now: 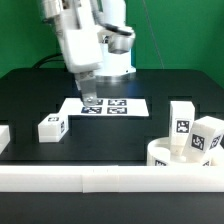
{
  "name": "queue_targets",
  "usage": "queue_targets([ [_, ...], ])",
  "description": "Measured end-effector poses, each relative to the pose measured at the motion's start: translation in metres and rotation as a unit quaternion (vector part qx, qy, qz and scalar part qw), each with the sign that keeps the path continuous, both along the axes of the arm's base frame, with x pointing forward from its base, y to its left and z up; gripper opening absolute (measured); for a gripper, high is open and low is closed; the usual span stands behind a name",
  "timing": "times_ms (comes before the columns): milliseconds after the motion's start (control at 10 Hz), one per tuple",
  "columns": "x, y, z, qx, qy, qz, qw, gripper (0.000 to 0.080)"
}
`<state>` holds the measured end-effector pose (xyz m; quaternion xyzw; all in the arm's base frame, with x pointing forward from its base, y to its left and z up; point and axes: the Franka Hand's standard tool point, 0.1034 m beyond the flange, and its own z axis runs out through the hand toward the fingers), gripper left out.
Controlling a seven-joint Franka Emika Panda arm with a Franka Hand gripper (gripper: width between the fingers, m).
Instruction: Assemble stool
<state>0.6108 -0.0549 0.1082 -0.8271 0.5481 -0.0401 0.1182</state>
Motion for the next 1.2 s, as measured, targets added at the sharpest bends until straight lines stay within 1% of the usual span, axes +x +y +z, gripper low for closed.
queue_targets([
  [200,0.000,-0.002,-0.001,-0.016,-0.011,0.074,0.997,0.0649],
  [500,0.000,-0.002,-0.001,-0.048,-0.031,0.223,0.973,0.0649],
  [600,0.004,-0.001,0.002,-0.082,-0.025,0.320,0.943,0.0649],
  [700,0.004,0.000,0.000,-0.104,-0.027,0.387,0.916,0.0649],
  [900,-0.005,0.002,-0.017,-0.154,-0.032,0.495,0.854,0.0649],
  [1000,-0.009,-0.008,-0.020,-0.159,-0.034,0.526,0.835,0.0649],
  [1200,-0.008,-0.006,-0.020,-0.160,-0.034,0.526,0.835,0.0649],
])
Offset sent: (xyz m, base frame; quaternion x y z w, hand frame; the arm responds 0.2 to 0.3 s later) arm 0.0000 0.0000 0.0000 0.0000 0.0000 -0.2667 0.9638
